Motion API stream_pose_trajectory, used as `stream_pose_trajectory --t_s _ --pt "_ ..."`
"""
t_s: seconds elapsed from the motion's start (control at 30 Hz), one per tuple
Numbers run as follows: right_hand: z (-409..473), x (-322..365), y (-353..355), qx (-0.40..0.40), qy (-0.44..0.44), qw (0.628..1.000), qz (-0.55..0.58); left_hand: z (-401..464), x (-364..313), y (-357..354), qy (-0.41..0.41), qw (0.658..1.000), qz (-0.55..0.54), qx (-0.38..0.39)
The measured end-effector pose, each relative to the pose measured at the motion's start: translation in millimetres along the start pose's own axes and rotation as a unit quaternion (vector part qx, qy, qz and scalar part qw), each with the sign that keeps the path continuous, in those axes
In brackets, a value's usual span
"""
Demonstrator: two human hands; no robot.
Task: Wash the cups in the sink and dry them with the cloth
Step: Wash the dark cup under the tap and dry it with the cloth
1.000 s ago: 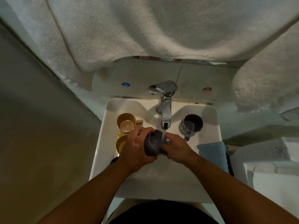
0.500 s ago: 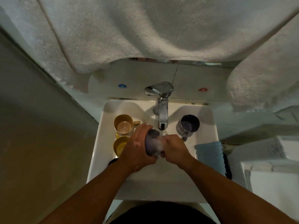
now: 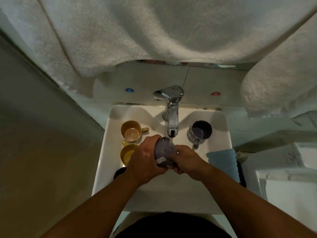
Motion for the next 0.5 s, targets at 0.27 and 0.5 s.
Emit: stream_pose_trajectory --t_s 0.27,0.5 --pt "15.9 -3.7 9.1 0.056 0.086 0.880 -0.464 1.1 -8.6 10.1 0.026 0.999 -0.006 0.037" --pt "15.0 -9.5 8.5 -0.019 0.093 0.884 -0.457 1.8 -11.7 10.5 0.021 0.999 0.025 0.021"
Point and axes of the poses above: each hand's wrist, its own z-axis towards the middle knuckle, its own y-axis out of the back of the hand, x = y × z, the point moved 1 cm from there along z, towards the middle knuckle, and after that the axes turned 11 degrees about y, right-handed, at the moved point
